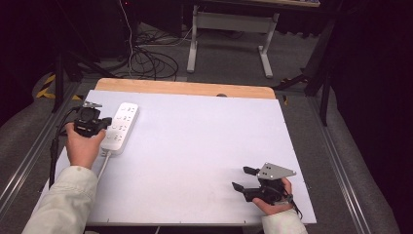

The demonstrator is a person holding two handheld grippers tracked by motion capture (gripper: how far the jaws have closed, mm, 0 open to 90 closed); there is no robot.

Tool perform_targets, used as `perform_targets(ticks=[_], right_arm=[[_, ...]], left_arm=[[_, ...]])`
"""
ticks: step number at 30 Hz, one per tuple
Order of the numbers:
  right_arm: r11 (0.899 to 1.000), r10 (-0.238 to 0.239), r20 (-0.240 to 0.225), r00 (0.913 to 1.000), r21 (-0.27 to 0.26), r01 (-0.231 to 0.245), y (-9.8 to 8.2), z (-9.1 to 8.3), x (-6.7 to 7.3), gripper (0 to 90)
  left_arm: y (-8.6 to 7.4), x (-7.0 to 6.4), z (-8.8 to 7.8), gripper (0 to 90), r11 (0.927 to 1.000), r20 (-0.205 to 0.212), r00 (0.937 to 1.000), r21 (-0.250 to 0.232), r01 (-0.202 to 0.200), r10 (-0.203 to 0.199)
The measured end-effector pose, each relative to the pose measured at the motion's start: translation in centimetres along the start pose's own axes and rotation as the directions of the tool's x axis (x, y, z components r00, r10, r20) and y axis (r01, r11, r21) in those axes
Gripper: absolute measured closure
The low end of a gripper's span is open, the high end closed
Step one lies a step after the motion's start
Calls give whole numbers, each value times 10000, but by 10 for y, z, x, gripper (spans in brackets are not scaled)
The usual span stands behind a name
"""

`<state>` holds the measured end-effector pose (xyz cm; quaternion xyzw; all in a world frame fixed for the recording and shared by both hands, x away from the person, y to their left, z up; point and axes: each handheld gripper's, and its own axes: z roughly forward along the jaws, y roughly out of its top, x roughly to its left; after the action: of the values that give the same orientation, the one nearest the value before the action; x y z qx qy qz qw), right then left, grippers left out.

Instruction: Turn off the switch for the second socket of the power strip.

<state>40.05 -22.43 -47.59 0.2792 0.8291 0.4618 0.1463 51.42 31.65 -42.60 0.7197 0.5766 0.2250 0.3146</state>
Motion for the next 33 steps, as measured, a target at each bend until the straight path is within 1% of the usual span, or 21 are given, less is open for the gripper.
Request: perform_targets(ticks=[3, 5, 6, 8, 9, 11, 14, 18, 19, 20, 22, 24, 26, 29, 31, 33], right_arm=[[10000, -9, -12, 10000, -9, 9, 0, 0, 0, 296], [10000, -9, -16, 10000, -24, 9, 0, 0, -1, 296], [10000, -2, -32, 10000, -29, 2, 0, 1, -1, 296], [10000, -7, -32, 10000, -17, 7, 0, 1, -1, 296], [10000, -15, -30, 10000, -8, 15, 0, 1, -1, 296], [10000, -31, -30, 10000, -18, 30, 1, 1, -1, 296], [10000, -27, -31, 10000, -25, 27, 1, 1, 0, 296], [10000, -45, -41, 10000, -19, 45, 1, 1, 0, 296], [10000, -45, -40, 10000, -25, 45, 1, 1, 0, 296], [10000, -43, -40, 10000, -25, 43, 1, 1, 0, 296], [10000, -42, -37, 10000, -9, 42, 1, 1, 0, 296], [10000, -55, -36, 10000, -8, 55, 1, 1, 0, 296], [10000, -50, -29, 10000, -11, 50, 1, 1, 0, 296], [10000, -68, -32, 10000, -25, 68, 1, 1, 0, 296], [10000, -72, -32, 10000, -32, 72, 1, 1, 0, 296], [10000, -71, -36, 10000, -24, 71, 1, 1, 0, 296]], left_arm=[[1, -2, -5, 900, 9999, 201, 9998, -43, -97, 98], [3, -4, -9, 900, 9998, 221, 9995, -46, -212, 213], [4, -5, -11, 899, 9991, 90, 9990, 0, -427, 427], [7, -9, -16, 898, 9959, -212, 9957, -2, -900, 900], [9, -12, -18, 888, 9948, -181, 9946, -63, -1020, 1019], [12, -15, -24, 877, 9933, -6, 9935, -207, -1135, 1135], [13, -20, -28, 874, 9921, 115, 9926, -344, -1206, 1210], [12, -20, -29, 857, 9924, 195, 9927, -345, -1185, 1192], [12, -20, -30, 847, 9921, 160, 9925, -360, -1203, 1209], [12, -20, -31, 821, 9919, 129, 9925, -371, -1211, 1216], [11, -21, -34, 762, 9936, 230, 9944, -485, -1023, 1035], [11, -23, -38, 714, 9925, 335, 9941, -692, -1003, 1028], [10, -25, -42, 644, 9905, 408, 9937, -939, -1002, 1044], [7, -28, -47, 594, 9856, 588, 9910, -1266, -1123, 1204], [4, -29, -50, 579, 9826, 626, 9894, -1408, -1214, 1312], [1, -30, -53, 568, 9812, 808, 9880, -1525, -1182, 1316]])
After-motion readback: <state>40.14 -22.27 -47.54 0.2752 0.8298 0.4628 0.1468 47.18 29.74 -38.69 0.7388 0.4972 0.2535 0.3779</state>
